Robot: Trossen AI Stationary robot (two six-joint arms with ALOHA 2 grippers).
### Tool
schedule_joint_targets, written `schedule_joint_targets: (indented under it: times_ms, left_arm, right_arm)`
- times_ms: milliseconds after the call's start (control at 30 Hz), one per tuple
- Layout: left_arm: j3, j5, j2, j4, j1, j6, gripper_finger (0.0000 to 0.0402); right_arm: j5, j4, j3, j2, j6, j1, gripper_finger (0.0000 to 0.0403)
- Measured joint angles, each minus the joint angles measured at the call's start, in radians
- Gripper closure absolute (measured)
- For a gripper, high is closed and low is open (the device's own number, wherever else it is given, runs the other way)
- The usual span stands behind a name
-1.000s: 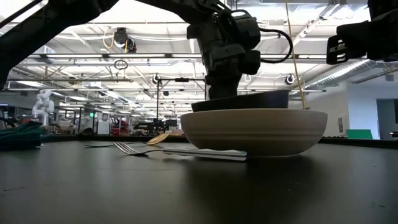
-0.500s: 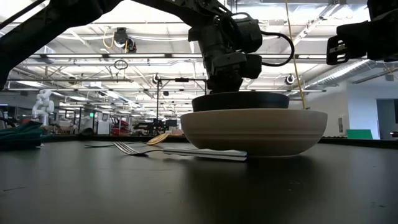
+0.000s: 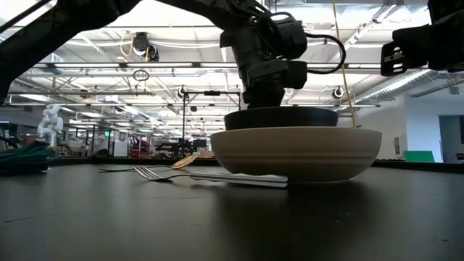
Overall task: Set table place
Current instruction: Put the black bowl on top of the brown plate
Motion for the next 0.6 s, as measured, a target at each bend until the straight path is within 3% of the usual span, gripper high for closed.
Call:
schedule_joint_targets:
  times_ms: [600]
  left_arm:
    - [0.000,0.000,0.000,0.092,-0.033,-0.013,0.0298]
  right_arm:
    - [0.000,0.000,0.000,0.000,0.000,0.000,0.0403]
